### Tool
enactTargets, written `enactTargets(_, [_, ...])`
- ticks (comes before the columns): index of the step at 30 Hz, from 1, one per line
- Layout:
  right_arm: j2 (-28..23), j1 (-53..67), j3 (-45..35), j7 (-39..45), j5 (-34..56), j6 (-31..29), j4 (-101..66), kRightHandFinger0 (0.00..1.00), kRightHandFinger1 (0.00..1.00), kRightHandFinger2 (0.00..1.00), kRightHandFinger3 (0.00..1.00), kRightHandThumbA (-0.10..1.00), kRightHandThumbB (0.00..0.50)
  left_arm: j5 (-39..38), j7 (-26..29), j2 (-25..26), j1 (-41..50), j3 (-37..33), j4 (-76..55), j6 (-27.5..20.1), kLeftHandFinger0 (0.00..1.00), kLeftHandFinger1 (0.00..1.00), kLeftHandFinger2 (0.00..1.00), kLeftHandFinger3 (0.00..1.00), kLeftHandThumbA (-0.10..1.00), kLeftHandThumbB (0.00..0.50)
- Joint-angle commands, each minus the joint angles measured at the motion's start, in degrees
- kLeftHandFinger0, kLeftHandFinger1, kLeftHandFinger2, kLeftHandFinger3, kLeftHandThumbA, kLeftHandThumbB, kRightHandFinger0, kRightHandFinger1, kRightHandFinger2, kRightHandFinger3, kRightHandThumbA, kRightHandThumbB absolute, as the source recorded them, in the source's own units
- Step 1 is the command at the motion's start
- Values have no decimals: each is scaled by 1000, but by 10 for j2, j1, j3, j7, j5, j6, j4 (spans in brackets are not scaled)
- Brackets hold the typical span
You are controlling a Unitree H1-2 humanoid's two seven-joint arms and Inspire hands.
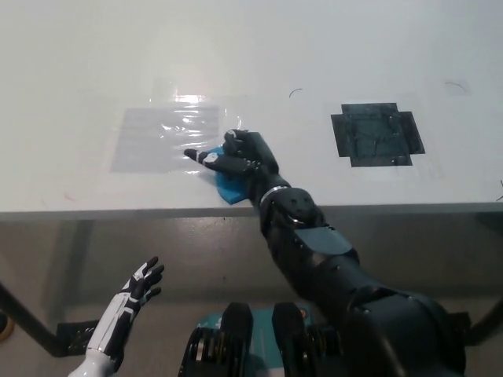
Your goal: A soft sponge is kept on the balc marked spot on the table infront of the robot and it uses its right hand fist to press down on it and drrags it across the table in a back and forth manner twice to clean it
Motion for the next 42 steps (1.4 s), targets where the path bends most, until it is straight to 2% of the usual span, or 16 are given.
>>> enactTargets(1, [-34,-4,0,-6,-5,9,1,0,0,50,5,1000,199,-7,-2,1,-7,7,-11,-22,1000,1000,1000,1000,1000,500])
enactTargets(3, [-58,6,-5,-1,-1,6,2,0,0,41,6,1000,204,-4,-1,0,-8,6,-11,-21,1000,1000,1000,1000,1000,500])
enactTargets(5, [-77,13,-12,4,5,4,3,0,0,13,0,1000,182,-3,-1,0,-10,6,-11,-21,1000,1000,1000,1000,1000,500])
enactTargets(12, [-166,43,-20,0,6,6,6,0,0,0,0,1000,193,-4,1,2,-11,8,-16,-9,1000,1000,1000,1000,1000,500])
enactTargets(13, [-180,47,-25,-11,9,12,6,0,0,0,0,1000,210,-7,-2,2,-10,9,-17,-10,1000,1000,1000,1000,1000,500])
enactTargets(18, [-238,73,-39,-8,13,2,6,0,0,0,0,1000,154,-9,-1,1,-8,11,-15,-11,1000,1000,1000,1000,1000,500])
enactTargets(19, [-261,85,-46,3,18,0,6,0,0,17,13,1000,196,-11,-3,2,-7,11,-11,-15,1000,1000,1000,1000,1000,500])
enactTargets(23, [-299,108,-67,6,30,5,7,0,0,88,0,1000,191,-6,1,1,-3,13,-14,-13,1000,1000,1000,1000,1000,500])
enactTargets(24, [-307,114,-72,4,33,2,7,0,0,123,17,1000,200,-7,0,1,-4,13,-12,-14,1000,1000,1000,1000,1000,500])
enactTargets(25, [-315,118,-72,-4,29,-4,7,0,0,172,62,1000,179,-5,1,1,-6,13,-8,-17,1000,1000,1000,1000,1000,500])
enactTargets(29, [-336,130,-92,2,43,4,8,0,0,234,162,1000,133,-3,0,3,-8,13,-6,-14,1000,1000,1000,1000,1000,500])
enactTargets(30, [-340,132,-97,6,47,5,8,0,0,232,166,1000,153,-3,0,3,-9,13,-4,-16,1000,1000,1000,1000,1000,500])
enactTargets(32, [-345,134,-107,13,54,-1,6,0,0,204,133,1000,136,-3,0,2,-7,14,-6,-14,1000,1000,1000,1000,1000,500])
enactTargets(33, [-346,134,-108,10,52,2,6,0,0,181,101,1000,155,-3,0,2,-6,13,-7,-14,1000,1000,1000,1000,1000,500])
enactTargets(38, [-344,129,-116,10,57,7,7,0,0,155,96,1000,164,-1,1,3,-7,14,-7,-15,1000,1000,1000,1000,1000,500])
enactTargets(42, [-326,119,-104,5,45,1,6,0,0,238,187,1000,186,-4,0,2,-9,15,-3,-17,1000,1000,1000,1000,1000,500])
